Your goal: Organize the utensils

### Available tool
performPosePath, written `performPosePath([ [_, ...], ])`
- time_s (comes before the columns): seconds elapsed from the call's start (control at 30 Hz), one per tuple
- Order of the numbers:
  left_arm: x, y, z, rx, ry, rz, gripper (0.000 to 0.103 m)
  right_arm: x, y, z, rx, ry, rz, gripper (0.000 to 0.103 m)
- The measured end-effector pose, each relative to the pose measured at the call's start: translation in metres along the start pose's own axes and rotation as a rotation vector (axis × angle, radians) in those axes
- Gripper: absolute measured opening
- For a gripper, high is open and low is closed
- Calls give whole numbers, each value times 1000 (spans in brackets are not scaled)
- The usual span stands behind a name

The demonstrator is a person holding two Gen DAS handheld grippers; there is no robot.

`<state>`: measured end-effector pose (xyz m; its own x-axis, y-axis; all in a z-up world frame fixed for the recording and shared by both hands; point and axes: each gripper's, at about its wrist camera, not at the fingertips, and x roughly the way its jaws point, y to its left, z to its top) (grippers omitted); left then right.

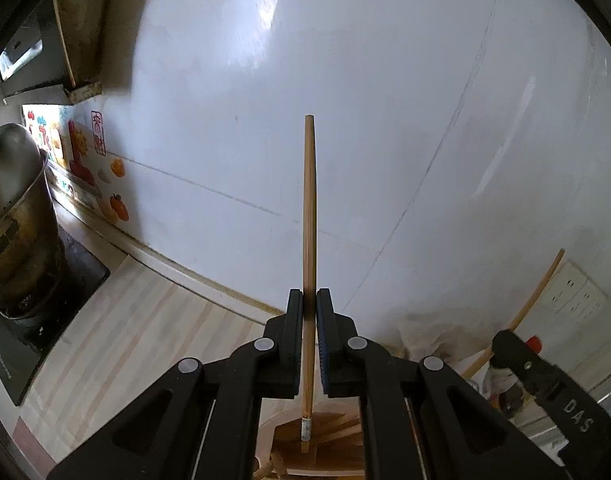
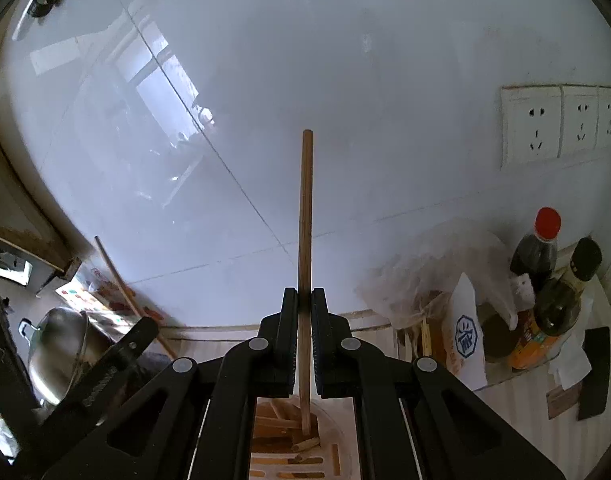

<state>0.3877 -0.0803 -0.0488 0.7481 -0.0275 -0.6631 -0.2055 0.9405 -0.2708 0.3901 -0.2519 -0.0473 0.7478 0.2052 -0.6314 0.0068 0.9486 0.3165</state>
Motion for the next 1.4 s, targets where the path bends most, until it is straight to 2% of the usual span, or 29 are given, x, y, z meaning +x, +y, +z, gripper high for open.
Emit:
performPosePath([
  [0.13, -1, -1, -7, 31, 42, 1, 5, 3, -1, -6, -16, 16, 1, 7],
  [0.27, -22, -4, -9, 84, 52, 4, 14, 5, 2, -12, -40, 84, 33, 8],
  [0.33, -36, -3, -8, 102, 40, 30, 39, 4, 3, -14, -53, 109, 37, 11],
  [0.37, -43, -2, -8, 107, 32, 44, 67, 2, 4, -15, -58, 117, 39, 16],
  [0.4, -53, 1, -8, 106, 17, 60, 80, 0, 5, -15, -60, 118, 36, 30],
  [0.43, -61, 3, -8, 109, 1, 69, 80, -2, 3, -15, -61, 117, 35, 41],
  [0.53, -77, 7, -9, 152, 8, 115, 82, -20, 6, -13, -85, 88, 19, 47],
  [0.6, -82, 9, -14, 179, 25, 138, 97, -32, 8, -13, -104, 75, 4, 51],
  [0.67, -88, 14, -22, 198, 36, 148, 99, -45, 10, -14, -130, 63, -22, 55],
  [0.73, -92, 17, -35, 213, 54, 161, 101, -58, 11, -20, -155, 53, -46, 64],
  [0.97, -93, 25, -71, 242, 94, 216, 103, -79, 7, -57, -234, 54, -154, 76],
  [1.17, -98, 29, -82, 226, 103, 216, 103, -83, -4, -87, -281, 71, -223, 100],
  [1.4, -135, 32, -89, 244, 66, 182, 103, -108, -5, -104, -295, 45, -278, 103],
])
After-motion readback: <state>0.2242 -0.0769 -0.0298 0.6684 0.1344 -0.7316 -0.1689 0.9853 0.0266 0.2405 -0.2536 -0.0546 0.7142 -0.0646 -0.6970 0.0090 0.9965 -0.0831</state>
